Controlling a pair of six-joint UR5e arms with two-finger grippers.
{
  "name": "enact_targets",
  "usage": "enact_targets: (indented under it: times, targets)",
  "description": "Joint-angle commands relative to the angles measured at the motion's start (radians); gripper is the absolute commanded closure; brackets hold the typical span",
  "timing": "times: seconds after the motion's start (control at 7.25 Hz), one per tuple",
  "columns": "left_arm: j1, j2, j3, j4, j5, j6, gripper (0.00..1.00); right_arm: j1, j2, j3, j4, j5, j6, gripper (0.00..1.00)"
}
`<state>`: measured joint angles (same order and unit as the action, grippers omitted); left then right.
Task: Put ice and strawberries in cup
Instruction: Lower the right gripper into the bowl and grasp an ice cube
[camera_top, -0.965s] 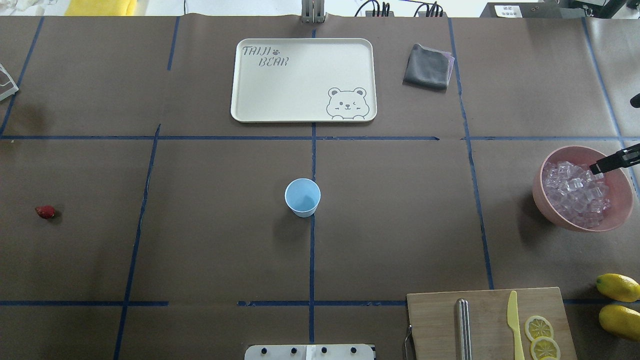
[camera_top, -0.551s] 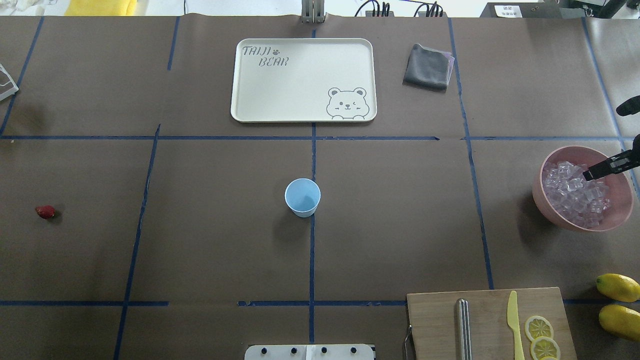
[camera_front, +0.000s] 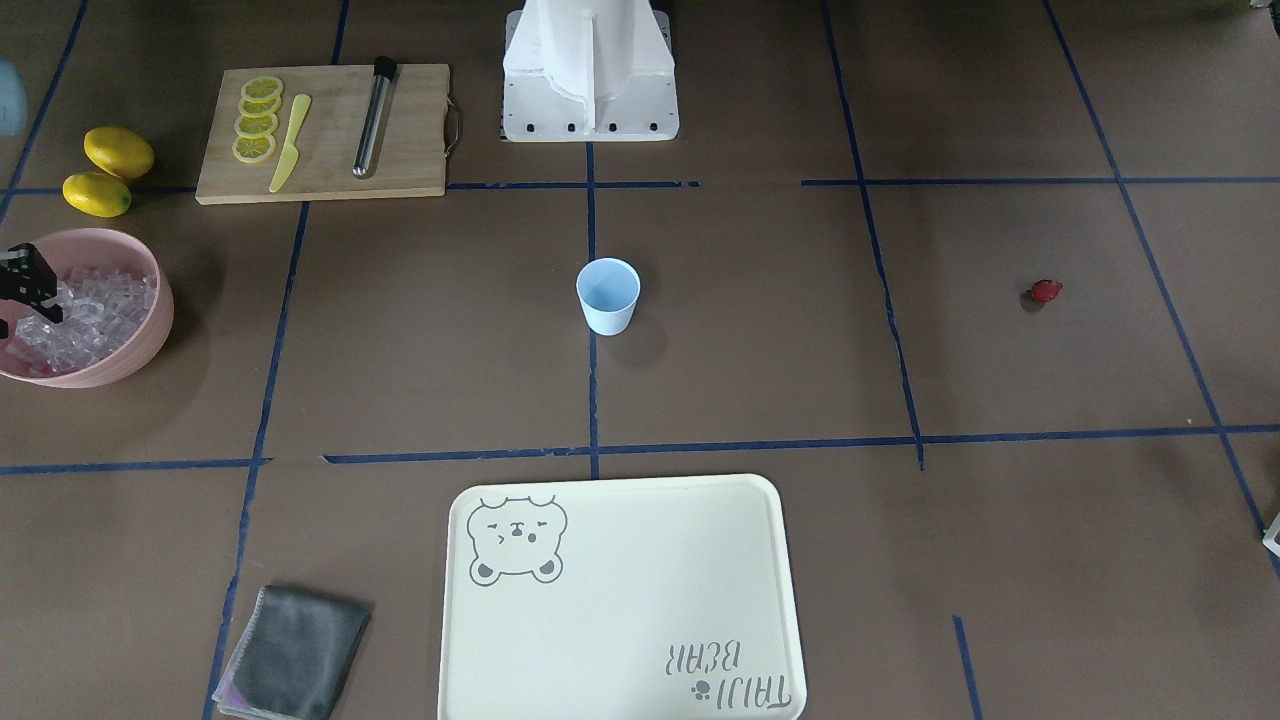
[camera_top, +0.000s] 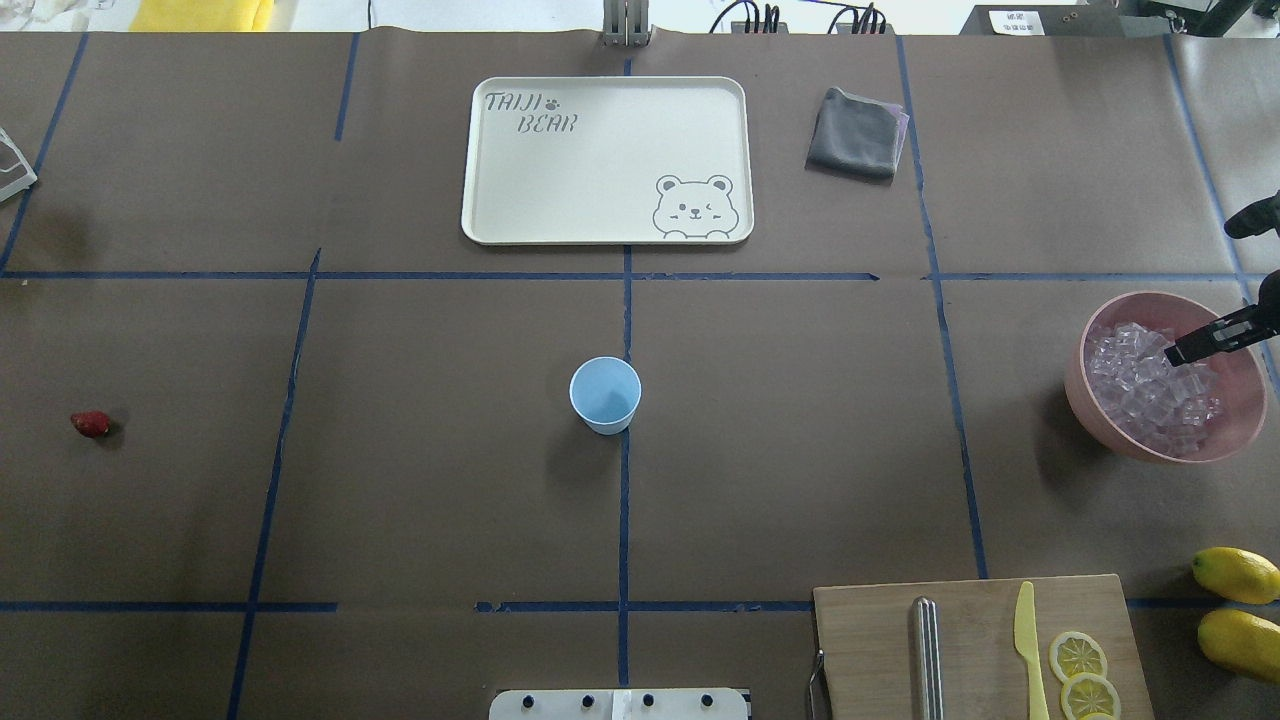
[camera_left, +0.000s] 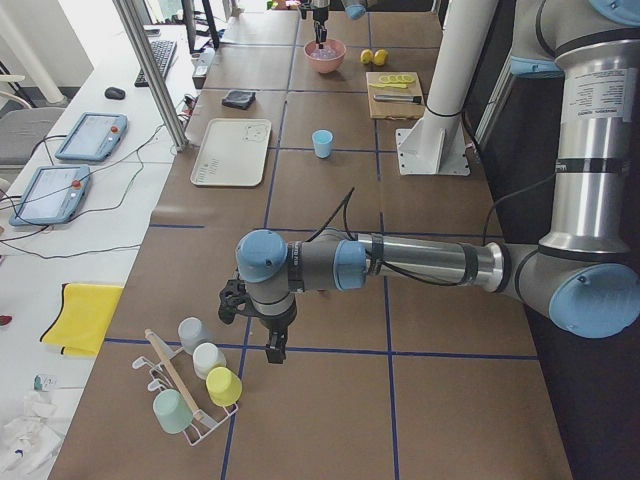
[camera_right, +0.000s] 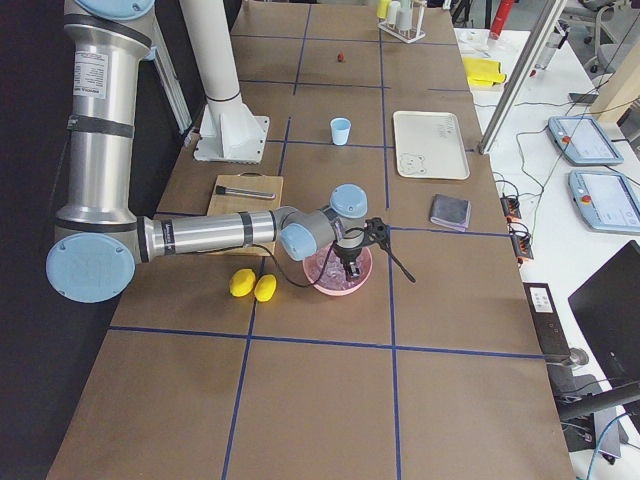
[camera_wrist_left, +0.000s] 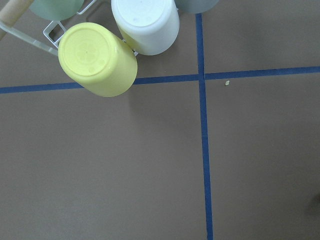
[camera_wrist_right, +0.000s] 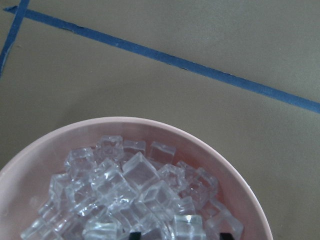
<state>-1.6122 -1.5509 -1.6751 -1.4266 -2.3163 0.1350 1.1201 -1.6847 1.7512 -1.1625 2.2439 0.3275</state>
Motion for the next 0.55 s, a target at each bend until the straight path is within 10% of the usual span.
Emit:
enact_targets:
  times: [0.0, 0.41]
  targets:
    - [0.0, 0.0, 0.0, 0.0, 0.0, 0.0, 0.0, 0.0, 0.0, -0.007, 0.0, -0.001, -0.002, 0.4]
    - [0.0, 0.0, -0.001, 0.0, -0.002, 0.0, 0.0, 0.0, -0.001, -0.029, 0.001, -0.01, -0.002, 0.41]
